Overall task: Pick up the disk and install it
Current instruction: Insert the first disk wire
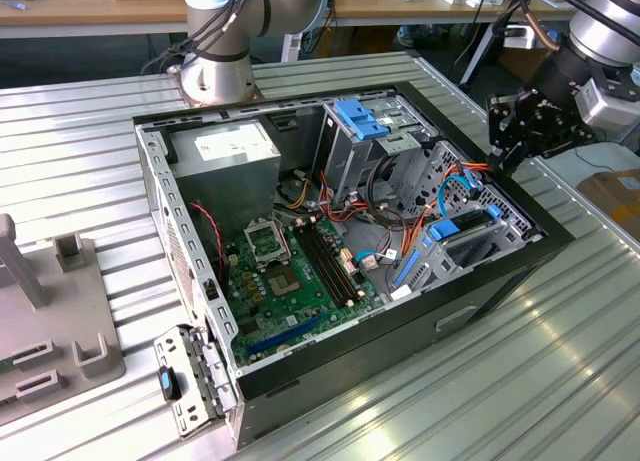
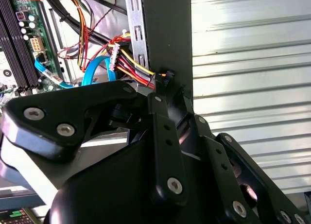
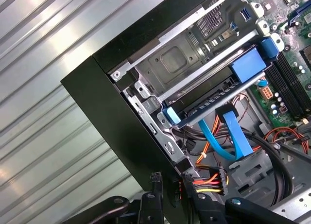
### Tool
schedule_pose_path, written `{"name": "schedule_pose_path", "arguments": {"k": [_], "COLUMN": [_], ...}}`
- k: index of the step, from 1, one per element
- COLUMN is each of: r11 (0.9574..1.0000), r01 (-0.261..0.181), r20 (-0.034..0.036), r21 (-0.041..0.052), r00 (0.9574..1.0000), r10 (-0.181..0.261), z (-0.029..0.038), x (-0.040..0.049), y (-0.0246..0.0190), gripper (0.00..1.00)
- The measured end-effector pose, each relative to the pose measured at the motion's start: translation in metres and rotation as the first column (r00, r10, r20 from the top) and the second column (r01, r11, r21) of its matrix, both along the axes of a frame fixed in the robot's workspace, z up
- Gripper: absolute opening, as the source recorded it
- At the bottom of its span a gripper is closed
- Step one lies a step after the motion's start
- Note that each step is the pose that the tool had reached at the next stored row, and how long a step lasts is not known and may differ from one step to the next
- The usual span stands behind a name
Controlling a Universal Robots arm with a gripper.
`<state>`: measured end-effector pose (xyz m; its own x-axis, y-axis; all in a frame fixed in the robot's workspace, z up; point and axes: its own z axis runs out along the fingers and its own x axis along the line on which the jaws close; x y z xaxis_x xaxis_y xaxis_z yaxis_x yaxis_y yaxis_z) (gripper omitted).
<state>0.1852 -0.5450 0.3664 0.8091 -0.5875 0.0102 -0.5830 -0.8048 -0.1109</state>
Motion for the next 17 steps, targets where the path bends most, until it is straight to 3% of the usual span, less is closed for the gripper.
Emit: {"name": "schedule_pose_path", "arguments": {"k": [2,17], "r11": [1.0000,1.0000], "r01": [0.000,0.000], "r20": [0.0000,0.0003], "r21": [0.0005,0.0005], "r00": [1.0000,1.0000], "r10": [0.000,0.000], "z": [-0.0001,-0.0031], "x": [-0.0003,-0.0044], "y": [-0.0026,-0.0030], "gripper": [0.29,0.28]}}
